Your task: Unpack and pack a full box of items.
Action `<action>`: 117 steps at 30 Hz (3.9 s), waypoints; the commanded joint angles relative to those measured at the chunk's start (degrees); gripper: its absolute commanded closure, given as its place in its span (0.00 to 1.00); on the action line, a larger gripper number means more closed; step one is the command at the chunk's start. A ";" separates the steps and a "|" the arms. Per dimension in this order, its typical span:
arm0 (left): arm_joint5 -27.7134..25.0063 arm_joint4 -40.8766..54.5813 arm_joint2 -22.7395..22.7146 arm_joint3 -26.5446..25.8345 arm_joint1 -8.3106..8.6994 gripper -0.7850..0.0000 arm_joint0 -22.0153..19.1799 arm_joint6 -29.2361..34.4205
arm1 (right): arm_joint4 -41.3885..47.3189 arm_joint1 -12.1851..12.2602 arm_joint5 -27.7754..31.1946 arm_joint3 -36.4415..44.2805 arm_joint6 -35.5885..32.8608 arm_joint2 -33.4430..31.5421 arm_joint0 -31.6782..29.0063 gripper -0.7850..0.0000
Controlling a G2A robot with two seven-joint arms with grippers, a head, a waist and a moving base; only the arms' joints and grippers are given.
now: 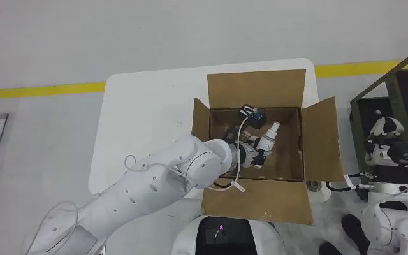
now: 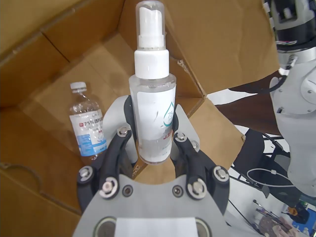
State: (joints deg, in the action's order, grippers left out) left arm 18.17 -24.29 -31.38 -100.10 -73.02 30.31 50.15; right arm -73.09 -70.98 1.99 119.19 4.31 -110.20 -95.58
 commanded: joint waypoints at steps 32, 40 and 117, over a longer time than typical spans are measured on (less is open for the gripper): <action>2.92 -7.19 2.11 12.82 -5.45 0.00 1.08 1.50 | 0.19 -0.01 0.15 -0.05 -0.18 0.00 0.00 1.00; -1.52 -10.50 -3.39 3.25 -3.95 0.00 4.21 -1.32 | 3.46 -0.33 -0.37 -1.81 -5.31 -0.13 -2.40 1.00; -14.84 -43.50 -39.85 -31.03 2.87 0.00 25.70 18.19 | -19.35 2.77 36.79 6.75 -5.43 -6.54 -4.52 1.00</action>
State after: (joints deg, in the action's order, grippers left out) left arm 3.34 -67.78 -71.23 -131.12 -70.16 56.00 68.35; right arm -92.44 -68.21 38.77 125.94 -1.12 -116.74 -100.10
